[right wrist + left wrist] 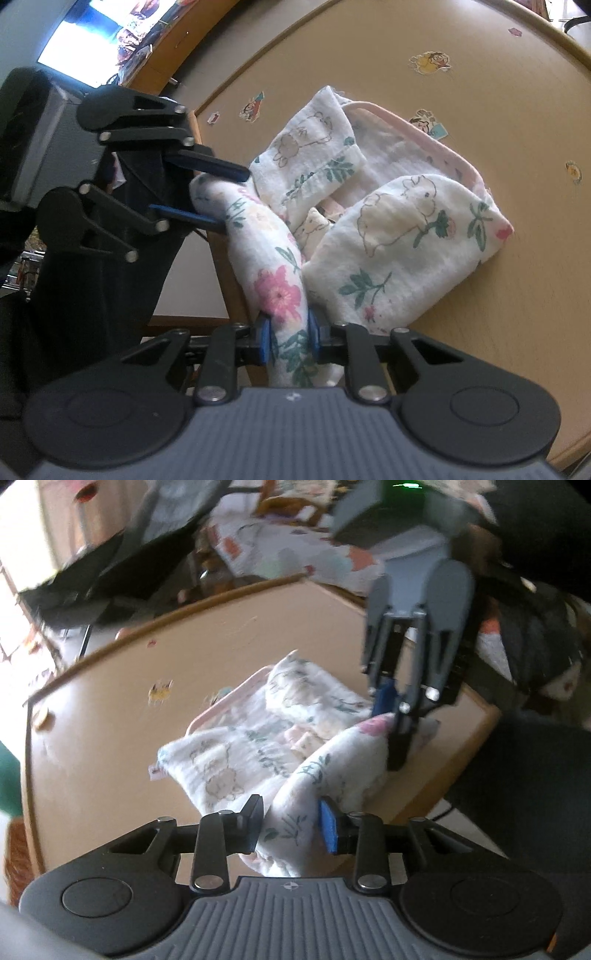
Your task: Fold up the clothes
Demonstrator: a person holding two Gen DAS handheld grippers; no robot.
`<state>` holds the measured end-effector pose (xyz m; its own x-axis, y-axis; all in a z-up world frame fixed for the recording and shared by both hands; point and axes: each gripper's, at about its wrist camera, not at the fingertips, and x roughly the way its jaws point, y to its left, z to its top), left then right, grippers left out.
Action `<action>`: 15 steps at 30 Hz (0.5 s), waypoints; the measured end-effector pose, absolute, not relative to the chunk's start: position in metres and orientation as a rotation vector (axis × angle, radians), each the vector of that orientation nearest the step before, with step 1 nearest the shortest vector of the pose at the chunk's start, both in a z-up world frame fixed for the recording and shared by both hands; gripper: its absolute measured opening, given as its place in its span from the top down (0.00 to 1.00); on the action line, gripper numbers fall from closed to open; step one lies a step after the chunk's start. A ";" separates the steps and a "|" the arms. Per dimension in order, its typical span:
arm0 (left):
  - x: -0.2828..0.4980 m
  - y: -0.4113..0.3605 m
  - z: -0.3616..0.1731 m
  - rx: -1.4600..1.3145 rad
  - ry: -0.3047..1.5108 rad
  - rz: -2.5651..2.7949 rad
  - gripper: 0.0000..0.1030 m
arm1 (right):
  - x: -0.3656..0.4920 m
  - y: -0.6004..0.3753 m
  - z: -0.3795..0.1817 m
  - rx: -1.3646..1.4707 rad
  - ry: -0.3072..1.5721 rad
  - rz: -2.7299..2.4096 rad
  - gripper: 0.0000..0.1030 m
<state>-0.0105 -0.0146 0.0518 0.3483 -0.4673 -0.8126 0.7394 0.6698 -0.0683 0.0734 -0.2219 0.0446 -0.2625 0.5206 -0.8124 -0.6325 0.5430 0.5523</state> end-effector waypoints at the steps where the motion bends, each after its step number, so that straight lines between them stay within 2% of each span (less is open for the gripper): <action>1: -0.007 -0.014 0.049 0.309 0.939 -0.787 0.64 | 0.073 -0.222 0.045 -0.107 1.470 1.099 0.81; 8: 0.009 -0.010 0.040 0.195 1.016 -0.733 0.63 | 0.057 -0.223 0.050 -0.041 1.389 1.044 0.73; 15: 0.015 -0.015 0.038 0.199 1.039 -0.724 0.62 | 0.025 -0.234 0.081 -0.088 1.237 0.902 0.73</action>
